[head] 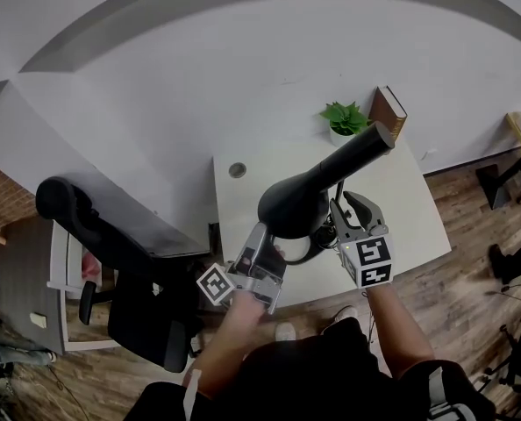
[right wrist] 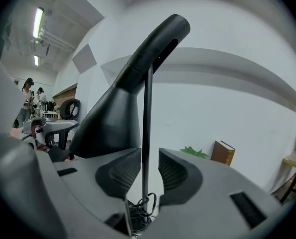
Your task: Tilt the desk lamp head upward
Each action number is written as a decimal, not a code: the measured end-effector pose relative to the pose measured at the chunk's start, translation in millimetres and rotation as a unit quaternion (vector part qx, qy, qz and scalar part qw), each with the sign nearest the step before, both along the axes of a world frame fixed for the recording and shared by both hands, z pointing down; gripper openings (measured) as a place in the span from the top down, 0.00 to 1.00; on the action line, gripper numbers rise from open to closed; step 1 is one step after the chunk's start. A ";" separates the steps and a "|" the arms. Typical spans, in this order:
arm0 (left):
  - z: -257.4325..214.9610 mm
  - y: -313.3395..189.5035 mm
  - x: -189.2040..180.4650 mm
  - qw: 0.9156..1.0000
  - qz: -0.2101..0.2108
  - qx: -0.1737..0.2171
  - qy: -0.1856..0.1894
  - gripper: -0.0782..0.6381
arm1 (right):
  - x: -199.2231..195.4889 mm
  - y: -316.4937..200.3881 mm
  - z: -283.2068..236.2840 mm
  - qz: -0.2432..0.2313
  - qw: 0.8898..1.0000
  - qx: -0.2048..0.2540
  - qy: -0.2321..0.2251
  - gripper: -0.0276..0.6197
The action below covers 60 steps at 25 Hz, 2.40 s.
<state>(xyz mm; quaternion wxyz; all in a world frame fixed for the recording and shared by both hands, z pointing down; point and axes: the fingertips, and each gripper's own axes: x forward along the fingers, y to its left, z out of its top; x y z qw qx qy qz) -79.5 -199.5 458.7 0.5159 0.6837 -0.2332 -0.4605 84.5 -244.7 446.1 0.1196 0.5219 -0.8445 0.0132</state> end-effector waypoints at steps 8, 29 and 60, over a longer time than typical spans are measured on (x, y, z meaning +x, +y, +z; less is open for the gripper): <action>-8.1 -6.0 12.7 1.000 0.009 0.023 0.000 0.76 | -6.2 -3.0 -9.0 -0.024 1.000 0.006 0.001 0.86; -13.5 -5.2 6.9 1.000 0.008 0.009 0.008 0.79 | -5.7 -1.8 -7.4 -0.017 1.000 0.004 0.004 0.91; -140.1 0.4 -58.0 0.963 -0.127 0.146 -0.187 0.83 | -6.4 -1.2 -5.6 0.003 1.000 0.006 -0.001 0.91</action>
